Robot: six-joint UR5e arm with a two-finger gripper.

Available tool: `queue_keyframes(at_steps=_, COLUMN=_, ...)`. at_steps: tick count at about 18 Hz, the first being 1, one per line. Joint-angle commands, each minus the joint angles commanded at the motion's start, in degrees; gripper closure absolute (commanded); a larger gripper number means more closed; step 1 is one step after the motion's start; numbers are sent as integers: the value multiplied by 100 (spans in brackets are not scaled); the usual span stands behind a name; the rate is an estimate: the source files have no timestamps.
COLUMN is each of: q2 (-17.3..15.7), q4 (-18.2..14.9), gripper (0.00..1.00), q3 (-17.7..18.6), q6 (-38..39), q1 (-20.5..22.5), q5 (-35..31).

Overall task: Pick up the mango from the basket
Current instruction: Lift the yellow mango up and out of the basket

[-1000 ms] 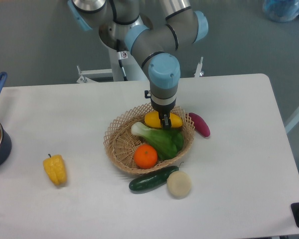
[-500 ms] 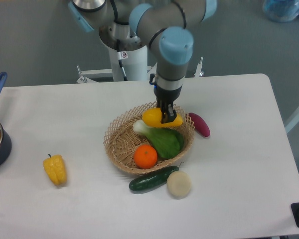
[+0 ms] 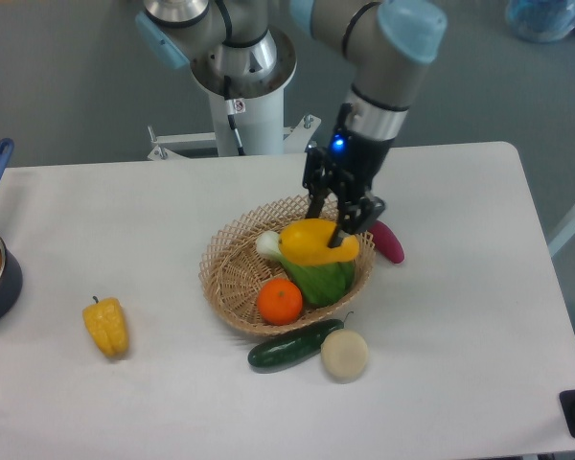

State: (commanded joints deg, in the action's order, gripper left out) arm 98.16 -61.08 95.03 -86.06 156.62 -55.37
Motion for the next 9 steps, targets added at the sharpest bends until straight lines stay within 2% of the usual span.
queue_keyframes(at_steps=2, q2=220, q4=0, gripper=63, q3=-256, q6=107, q1=0, q5=-9)
queue_keyframes(at_steps=4, q2=238, q4=0, gripper=63, q3=-388, q6=194, q1=9, q5=0)
queue_keyframes(at_steps=9, q2=247, q4=17, gripper=63, q3=-371, q6=283, q1=149, q5=0)
